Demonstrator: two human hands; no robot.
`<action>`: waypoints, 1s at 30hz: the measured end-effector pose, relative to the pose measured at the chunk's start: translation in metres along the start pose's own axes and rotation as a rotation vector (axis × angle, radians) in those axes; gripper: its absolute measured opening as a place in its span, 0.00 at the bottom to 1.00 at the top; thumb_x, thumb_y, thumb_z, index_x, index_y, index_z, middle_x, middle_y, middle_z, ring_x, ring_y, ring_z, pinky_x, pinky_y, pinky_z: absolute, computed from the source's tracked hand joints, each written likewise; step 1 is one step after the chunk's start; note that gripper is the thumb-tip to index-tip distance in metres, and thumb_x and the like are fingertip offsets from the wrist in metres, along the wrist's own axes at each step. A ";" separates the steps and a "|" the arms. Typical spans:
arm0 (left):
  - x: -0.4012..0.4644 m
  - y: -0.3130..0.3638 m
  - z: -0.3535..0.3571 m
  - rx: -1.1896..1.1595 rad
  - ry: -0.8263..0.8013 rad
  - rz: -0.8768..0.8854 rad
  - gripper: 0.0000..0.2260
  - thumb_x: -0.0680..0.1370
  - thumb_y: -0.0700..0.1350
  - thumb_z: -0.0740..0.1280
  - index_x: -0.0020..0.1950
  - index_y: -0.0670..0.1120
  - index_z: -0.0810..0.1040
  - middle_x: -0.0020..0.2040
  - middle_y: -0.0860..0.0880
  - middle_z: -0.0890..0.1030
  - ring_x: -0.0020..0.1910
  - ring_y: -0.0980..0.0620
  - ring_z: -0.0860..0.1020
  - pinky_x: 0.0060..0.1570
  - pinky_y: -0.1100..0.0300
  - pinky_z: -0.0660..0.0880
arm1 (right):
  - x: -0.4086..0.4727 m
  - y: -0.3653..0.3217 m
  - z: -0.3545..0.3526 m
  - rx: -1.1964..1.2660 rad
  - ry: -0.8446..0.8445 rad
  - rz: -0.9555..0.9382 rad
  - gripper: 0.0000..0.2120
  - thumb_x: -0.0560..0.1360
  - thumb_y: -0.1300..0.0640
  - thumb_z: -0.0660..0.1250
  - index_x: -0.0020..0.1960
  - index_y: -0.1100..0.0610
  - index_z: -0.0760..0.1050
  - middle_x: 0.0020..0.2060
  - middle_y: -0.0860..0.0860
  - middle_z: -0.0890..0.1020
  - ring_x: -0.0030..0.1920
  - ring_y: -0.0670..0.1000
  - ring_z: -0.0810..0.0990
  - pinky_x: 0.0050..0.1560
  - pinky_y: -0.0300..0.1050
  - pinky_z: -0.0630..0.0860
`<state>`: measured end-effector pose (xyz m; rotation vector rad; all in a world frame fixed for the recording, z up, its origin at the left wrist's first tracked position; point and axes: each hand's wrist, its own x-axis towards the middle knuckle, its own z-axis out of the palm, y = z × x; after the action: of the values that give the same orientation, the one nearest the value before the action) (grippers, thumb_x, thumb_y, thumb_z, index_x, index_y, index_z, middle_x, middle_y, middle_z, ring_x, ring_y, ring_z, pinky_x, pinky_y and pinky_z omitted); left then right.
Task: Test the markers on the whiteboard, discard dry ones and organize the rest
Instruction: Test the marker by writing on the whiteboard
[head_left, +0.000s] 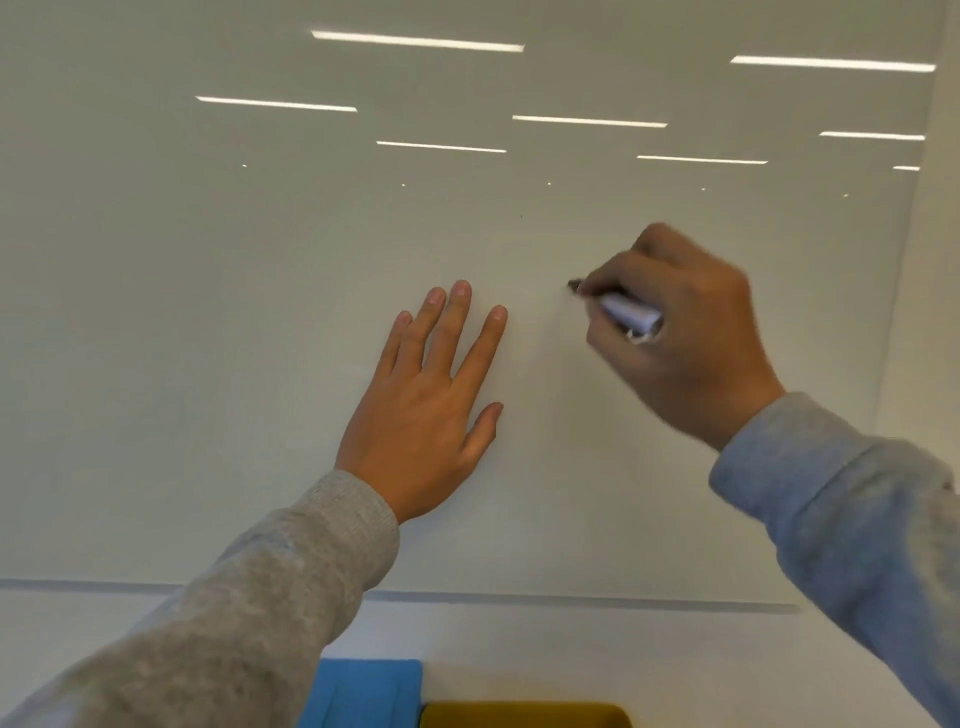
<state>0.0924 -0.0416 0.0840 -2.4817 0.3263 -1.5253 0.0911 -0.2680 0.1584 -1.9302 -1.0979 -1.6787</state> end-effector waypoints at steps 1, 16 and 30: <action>-0.001 0.000 0.000 -0.008 -0.001 -0.002 0.33 0.83 0.58 0.55 0.82 0.48 0.45 0.82 0.42 0.44 0.81 0.41 0.44 0.78 0.45 0.48 | 0.006 0.003 -0.003 0.013 0.045 0.051 0.04 0.73 0.63 0.71 0.47 0.60 0.83 0.41 0.54 0.77 0.38 0.52 0.77 0.38 0.38 0.72; -0.005 0.003 0.002 0.016 -0.014 -0.012 0.34 0.82 0.58 0.56 0.82 0.48 0.44 0.82 0.41 0.44 0.81 0.41 0.45 0.78 0.44 0.49 | -0.015 -0.004 0.003 0.043 -0.165 -0.123 0.04 0.75 0.63 0.70 0.48 0.62 0.83 0.42 0.56 0.77 0.38 0.58 0.81 0.38 0.51 0.76; -0.009 0.004 0.001 0.009 -0.035 -0.012 0.34 0.82 0.57 0.56 0.82 0.48 0.44 0.82 0.41 0.44 0.81 0.41 0.44 0.78 0.43 0.50 | -0.002 0.018 -0.016 0.038 0.094 0.103 0.03 0.73 0.64 0.72 0.45 0.60 0.85 0.38 0.55 0.78 0.36 0.53 0.78 0.38 0.43 0.74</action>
<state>0.0891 -0.0430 0.0746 -2.5052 0.2985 -1.4822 0.0941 -0.2913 0.1636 -1.8319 -0.9719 -1.6629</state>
